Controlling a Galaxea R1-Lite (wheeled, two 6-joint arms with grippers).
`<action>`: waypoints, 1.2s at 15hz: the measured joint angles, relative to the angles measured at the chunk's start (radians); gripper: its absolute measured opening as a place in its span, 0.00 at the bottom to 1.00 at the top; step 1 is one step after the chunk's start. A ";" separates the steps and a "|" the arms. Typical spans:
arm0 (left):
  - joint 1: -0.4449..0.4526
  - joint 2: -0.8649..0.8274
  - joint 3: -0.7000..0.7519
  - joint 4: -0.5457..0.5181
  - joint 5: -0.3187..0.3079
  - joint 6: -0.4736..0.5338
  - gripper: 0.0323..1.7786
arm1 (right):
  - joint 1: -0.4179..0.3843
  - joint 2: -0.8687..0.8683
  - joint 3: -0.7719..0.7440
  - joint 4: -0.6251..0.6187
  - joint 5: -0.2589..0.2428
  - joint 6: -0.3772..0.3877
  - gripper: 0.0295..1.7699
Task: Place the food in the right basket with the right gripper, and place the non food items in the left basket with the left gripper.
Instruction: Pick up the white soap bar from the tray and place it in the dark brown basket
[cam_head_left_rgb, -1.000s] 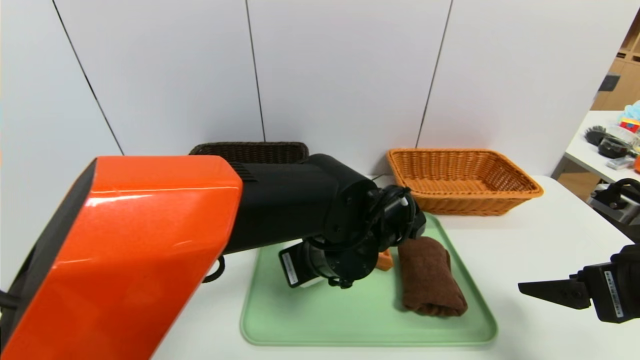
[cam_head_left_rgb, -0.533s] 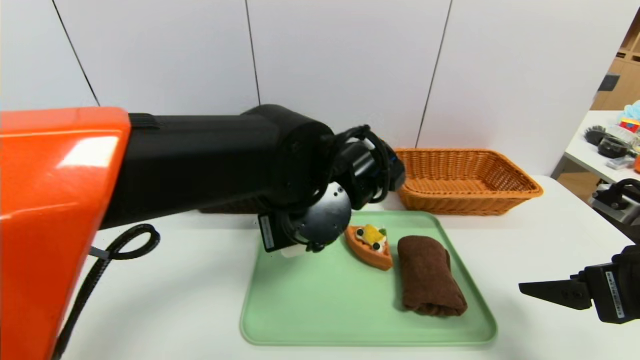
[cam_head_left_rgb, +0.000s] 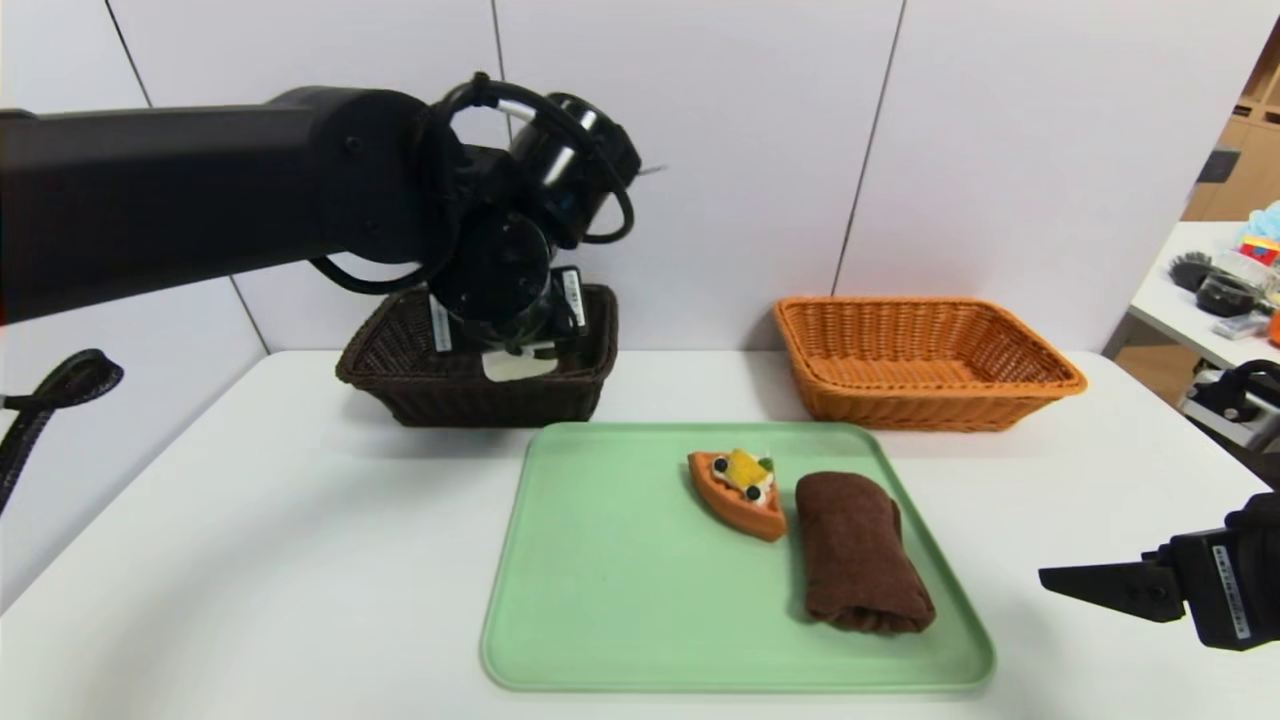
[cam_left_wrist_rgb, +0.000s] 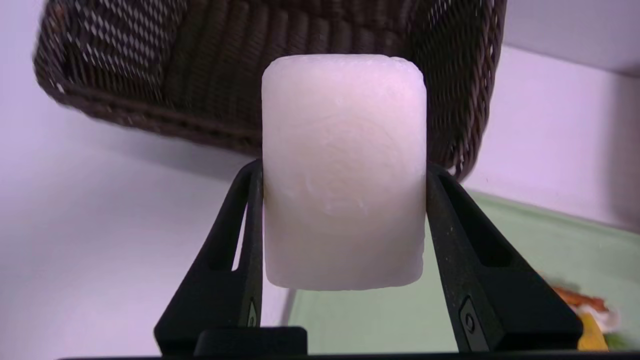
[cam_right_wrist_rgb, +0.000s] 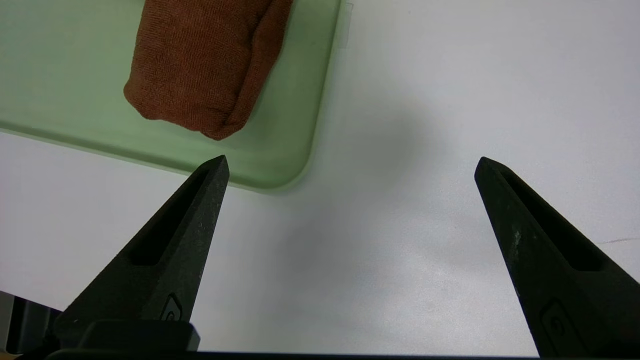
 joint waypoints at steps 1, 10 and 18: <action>0.032 0.000 0.000 -0.051 -0.005 0.060 0.53 | 0.000 0.000 0.000 0.000 0.000 0.000 0.96; 0.191 0.118 -0.002 -0.271 -0.141 0.265 0.53 | 0.000 0.000 0.007 -0.001 0.000 0.016 0.96; 0.265 0.242 -0.003 -0.321 -0.143 0.274 0.53 | 0.001 -0.007 0.028 -0.001 -0.001 0.020 0.96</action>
